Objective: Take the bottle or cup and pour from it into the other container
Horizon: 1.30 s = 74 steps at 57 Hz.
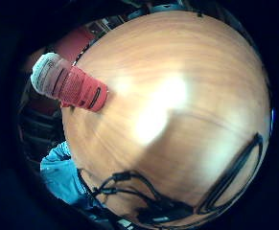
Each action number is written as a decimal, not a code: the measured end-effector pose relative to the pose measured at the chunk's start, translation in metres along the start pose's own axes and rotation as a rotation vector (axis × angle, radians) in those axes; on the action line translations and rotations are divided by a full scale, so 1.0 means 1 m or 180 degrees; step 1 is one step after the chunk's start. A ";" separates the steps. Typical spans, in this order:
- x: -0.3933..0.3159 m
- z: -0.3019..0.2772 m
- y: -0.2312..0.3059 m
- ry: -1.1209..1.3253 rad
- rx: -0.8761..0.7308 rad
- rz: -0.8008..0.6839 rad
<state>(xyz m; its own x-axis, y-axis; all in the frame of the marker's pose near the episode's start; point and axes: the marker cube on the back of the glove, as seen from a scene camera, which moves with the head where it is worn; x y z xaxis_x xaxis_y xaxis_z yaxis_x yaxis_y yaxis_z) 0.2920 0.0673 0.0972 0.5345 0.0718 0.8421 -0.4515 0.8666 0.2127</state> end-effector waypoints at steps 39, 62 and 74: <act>-0.011 0.073 -0.054 -0.0865 -0.0046 -0.0193; -0.019 0.089 -0.065 -0.1033 0.0331 -0.0216; -0.040 0.098 -0.071 -0.0499 0.0102 -0.0211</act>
<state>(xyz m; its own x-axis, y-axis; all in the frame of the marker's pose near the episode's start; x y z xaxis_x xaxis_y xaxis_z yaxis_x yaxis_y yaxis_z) 0.2324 -0.0458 0.0967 0.4469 -0.0650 0.8922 -0.4429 0.8505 0.2838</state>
